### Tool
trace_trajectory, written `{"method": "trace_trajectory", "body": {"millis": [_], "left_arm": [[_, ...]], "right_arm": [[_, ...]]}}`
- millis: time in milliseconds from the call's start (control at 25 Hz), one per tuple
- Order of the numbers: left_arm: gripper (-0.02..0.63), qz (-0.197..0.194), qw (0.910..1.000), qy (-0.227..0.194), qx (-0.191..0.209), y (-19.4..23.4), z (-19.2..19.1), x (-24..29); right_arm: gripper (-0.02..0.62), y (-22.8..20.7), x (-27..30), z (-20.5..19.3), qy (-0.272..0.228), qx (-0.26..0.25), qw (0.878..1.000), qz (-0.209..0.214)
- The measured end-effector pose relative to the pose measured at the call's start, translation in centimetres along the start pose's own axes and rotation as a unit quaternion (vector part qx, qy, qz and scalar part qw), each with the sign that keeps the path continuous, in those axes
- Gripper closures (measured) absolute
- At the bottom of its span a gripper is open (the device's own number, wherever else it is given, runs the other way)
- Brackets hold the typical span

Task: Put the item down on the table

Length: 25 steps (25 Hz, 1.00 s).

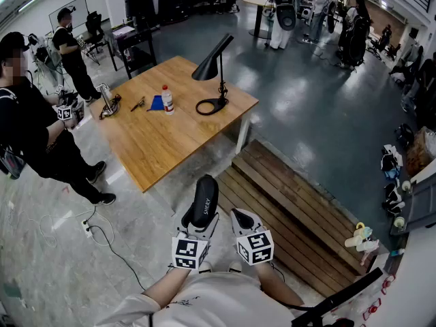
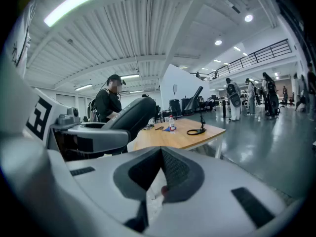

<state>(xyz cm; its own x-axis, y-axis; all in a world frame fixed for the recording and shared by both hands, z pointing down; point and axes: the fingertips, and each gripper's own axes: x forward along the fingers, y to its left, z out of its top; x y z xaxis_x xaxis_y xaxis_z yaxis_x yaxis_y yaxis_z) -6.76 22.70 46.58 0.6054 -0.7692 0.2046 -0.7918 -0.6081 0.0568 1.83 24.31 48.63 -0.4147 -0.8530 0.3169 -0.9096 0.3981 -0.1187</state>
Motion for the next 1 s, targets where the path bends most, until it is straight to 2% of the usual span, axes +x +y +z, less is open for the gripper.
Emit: {"method": "trace_trajectory", "body": {"millis": [320,480,800,1000], "left_arm": [[0.276,-0.006,0.9999,-0.01,0.012,4.8,0.5,0.9],[0.276,-0.007,1.0,-0.002,0.006,6.7,0.5,2.9],[0.276,0.011,0.9999,0.008,-0.004,10.8,0.9,11.5],[0.276,0.039,0.9992,0.002,-0.005,13.5,3.0,18.7]], "right_arm": [[0.594,0.7,3.2,1.7,-0.011,-0.002,1.0,-0.021],[0.594,-0.8,5.3,2.9,-0.009,-0.001,1.0,-0.028],[0.594,-7.2,13.8,6.4,-0.025,-0.013,0.999,-0.018],[0.594,-12.7,19.9,9.1,-0.033,-0.034,0.999,-0.002]]}}
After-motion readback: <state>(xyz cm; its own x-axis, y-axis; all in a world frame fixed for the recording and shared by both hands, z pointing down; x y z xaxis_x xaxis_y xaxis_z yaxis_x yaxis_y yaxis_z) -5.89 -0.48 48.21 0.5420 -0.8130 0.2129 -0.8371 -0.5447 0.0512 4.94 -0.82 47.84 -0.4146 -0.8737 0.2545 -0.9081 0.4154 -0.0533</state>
